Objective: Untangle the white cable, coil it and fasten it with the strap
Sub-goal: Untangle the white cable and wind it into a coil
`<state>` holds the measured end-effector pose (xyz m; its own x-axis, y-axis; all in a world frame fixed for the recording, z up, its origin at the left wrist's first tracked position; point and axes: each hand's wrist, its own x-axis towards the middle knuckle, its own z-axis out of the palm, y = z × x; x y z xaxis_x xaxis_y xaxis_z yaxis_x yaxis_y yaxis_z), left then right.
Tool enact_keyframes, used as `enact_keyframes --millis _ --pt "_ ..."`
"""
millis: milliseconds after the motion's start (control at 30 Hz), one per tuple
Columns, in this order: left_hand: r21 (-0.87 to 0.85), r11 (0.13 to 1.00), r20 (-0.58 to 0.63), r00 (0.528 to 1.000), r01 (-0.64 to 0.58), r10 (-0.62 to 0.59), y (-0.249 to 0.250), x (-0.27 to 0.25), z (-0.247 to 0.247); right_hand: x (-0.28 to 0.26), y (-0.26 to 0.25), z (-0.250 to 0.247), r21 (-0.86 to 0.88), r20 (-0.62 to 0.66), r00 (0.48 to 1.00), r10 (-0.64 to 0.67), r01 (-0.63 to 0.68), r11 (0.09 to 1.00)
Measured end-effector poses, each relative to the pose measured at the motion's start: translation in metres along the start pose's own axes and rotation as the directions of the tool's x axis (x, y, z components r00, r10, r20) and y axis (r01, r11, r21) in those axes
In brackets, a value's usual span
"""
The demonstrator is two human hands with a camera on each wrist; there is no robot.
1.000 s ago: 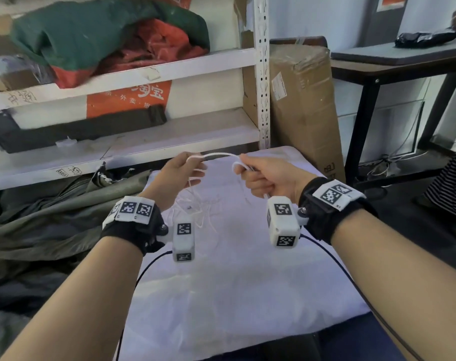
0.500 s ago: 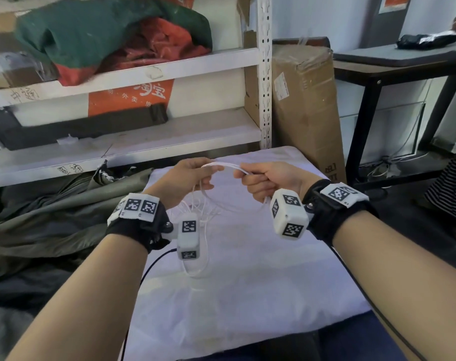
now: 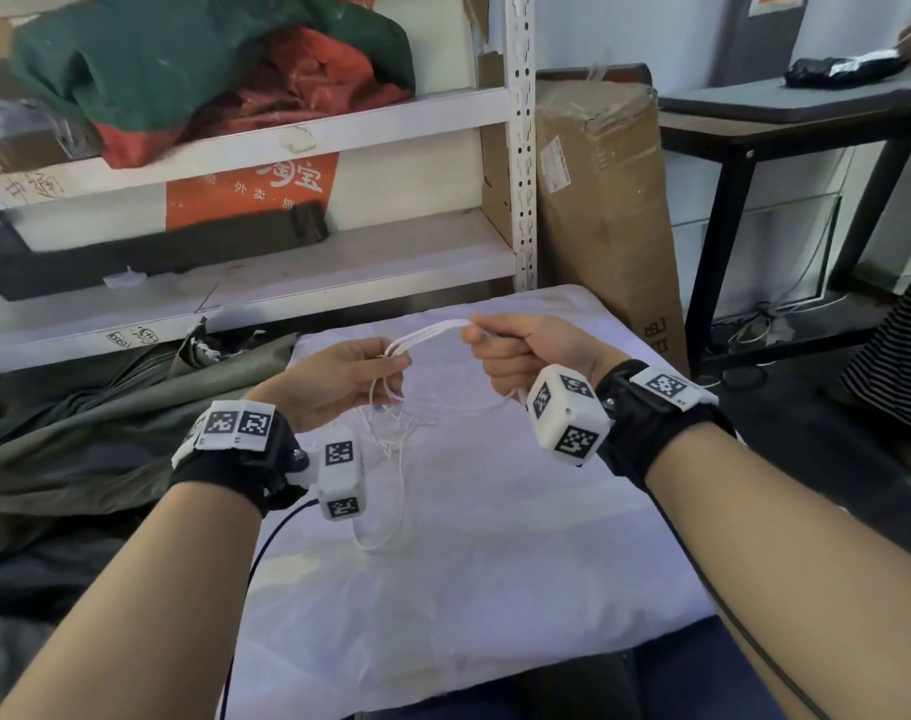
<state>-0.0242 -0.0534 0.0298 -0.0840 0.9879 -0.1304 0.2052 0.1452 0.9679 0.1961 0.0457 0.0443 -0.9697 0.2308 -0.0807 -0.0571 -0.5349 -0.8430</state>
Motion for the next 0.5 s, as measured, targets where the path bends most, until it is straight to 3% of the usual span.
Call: enact_keyframes --millis 100,200,333,433,500 --pt "0.145 0.988 0.039 0.998 0.048 -0.054 -0.005 0.002 0.005 0.002 -0.001 -0.004 0.202 0.0 0.99 -0.139 0.136 0.97" --pt "0.332 0.933 0.065 0.984 0.138 -0.168 -0.014 0.001 0.006 0.003 -0.007 -0.011 0.461 0.008 0.954 -0.301 0.263 0.848" --pt "0.576 0.792 -0.046 0.976 0.202 -0.215 -0.026 -0.001 -0.004 0.008 -0.017 -0.025 0.553 -0.345 0.845 -0.41 0.535 0.638" --pt "0.727 0.654 -0.097 0.974 0.208 -0.203 -0.027 -0.002 -0.011 0.008 -0.015 -0.035 0.533 -0.578 0.723 -0.378 0.685 0.497" --pt "0.832 0.516 -0.133 0.976 0.205 -0.174 -0.028 -0.003 -0.014 0.008 -0.014 -0.039 0.456 -0.705 0.63 -0.327 0.755 0.471"
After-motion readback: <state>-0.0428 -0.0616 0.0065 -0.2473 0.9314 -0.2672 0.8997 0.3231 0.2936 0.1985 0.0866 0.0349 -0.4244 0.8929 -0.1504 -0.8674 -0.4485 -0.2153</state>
